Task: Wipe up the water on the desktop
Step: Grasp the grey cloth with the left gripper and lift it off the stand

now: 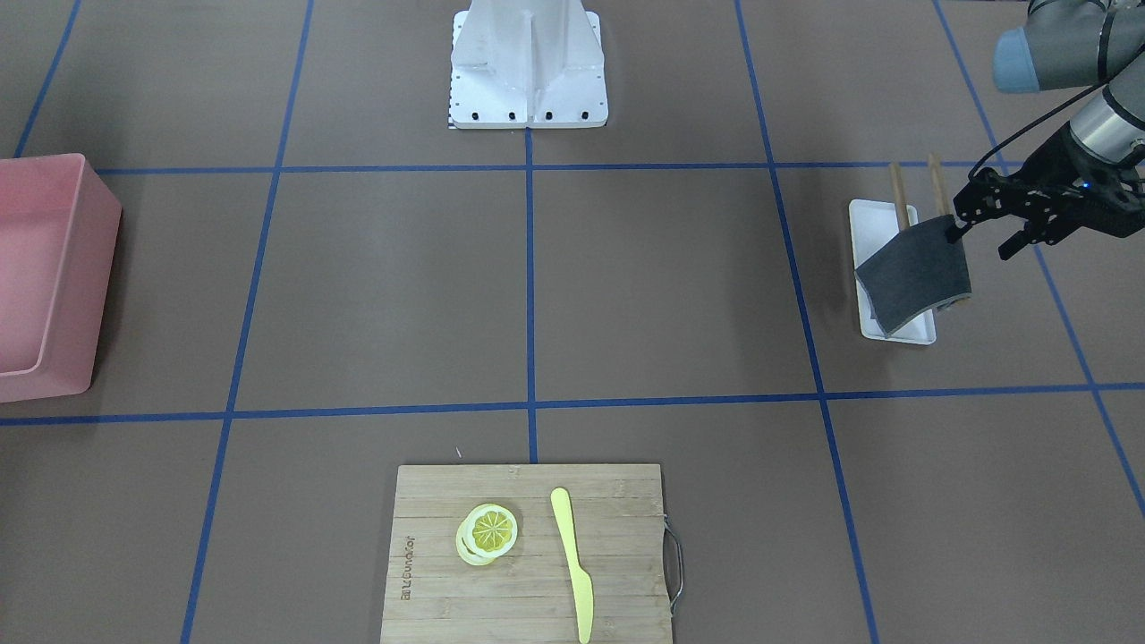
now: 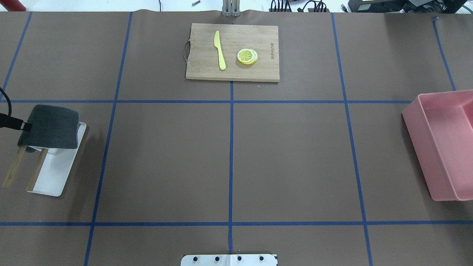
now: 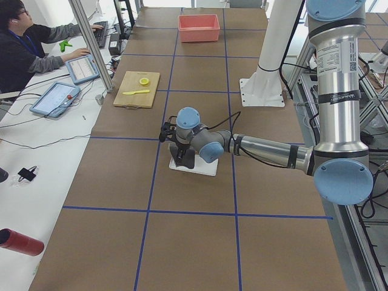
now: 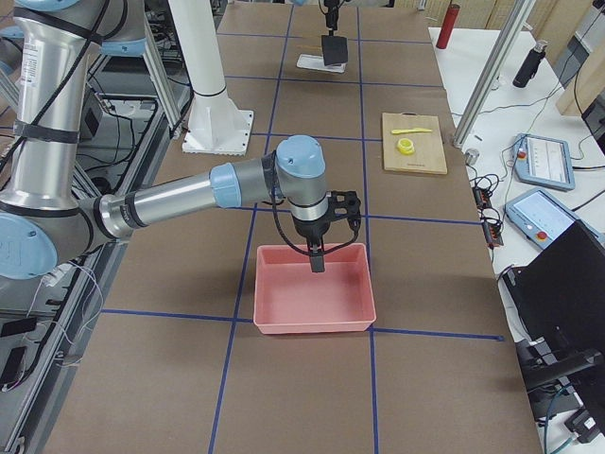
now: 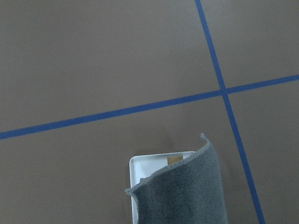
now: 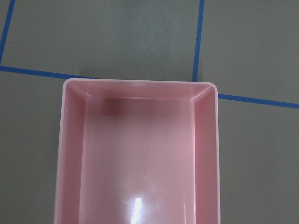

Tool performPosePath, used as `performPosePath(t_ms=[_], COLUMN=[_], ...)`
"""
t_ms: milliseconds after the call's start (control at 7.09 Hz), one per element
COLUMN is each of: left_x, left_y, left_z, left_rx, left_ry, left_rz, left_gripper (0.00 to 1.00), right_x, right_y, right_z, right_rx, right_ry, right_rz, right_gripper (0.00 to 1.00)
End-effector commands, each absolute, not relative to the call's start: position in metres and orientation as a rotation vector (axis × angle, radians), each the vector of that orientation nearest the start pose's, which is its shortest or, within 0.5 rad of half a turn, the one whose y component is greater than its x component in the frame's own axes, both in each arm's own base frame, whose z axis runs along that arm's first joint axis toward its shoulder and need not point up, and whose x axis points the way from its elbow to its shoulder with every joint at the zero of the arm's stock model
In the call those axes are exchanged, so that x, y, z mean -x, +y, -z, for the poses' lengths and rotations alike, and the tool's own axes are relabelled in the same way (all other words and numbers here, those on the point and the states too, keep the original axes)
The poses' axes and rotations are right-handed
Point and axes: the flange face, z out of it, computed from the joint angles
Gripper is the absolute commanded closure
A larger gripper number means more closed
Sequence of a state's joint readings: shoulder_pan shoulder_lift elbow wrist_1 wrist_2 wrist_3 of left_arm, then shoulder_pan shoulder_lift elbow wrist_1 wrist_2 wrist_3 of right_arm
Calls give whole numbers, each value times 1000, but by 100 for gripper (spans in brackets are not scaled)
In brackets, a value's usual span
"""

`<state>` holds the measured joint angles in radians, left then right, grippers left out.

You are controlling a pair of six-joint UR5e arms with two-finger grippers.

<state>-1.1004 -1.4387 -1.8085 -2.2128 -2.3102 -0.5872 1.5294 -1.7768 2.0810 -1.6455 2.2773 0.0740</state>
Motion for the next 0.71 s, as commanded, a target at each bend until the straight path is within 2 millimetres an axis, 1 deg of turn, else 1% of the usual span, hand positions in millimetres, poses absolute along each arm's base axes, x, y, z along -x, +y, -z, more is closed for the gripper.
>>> performPosePath(t_ms=[0,141,282,423,564], left_x=[-150,-151,-151,-151,-151], left_y=[-436,-437,-436,-435,-435], left_z=[-531,-530,-527,-526,-526], left_rx=[-259,-261,-271,-273,-274], left_ry=[969,970,983,989,989], left_rz=[-172,-173,-179,-182,-182], left_gripper=[52,58,60,60,63], right_x=[-52,-52,-52,-52,-52], right_y=[-404,-404,-404,-404,-405], right_z=[-513,-513,-513,-514,-514], right_rx=[-178,-178,-176,-175,-176], right_ry=[-714,-714,-714,-714,-714], right_rz=[48,48,48,47,48], right_gripper=[0,0,0,0,0])
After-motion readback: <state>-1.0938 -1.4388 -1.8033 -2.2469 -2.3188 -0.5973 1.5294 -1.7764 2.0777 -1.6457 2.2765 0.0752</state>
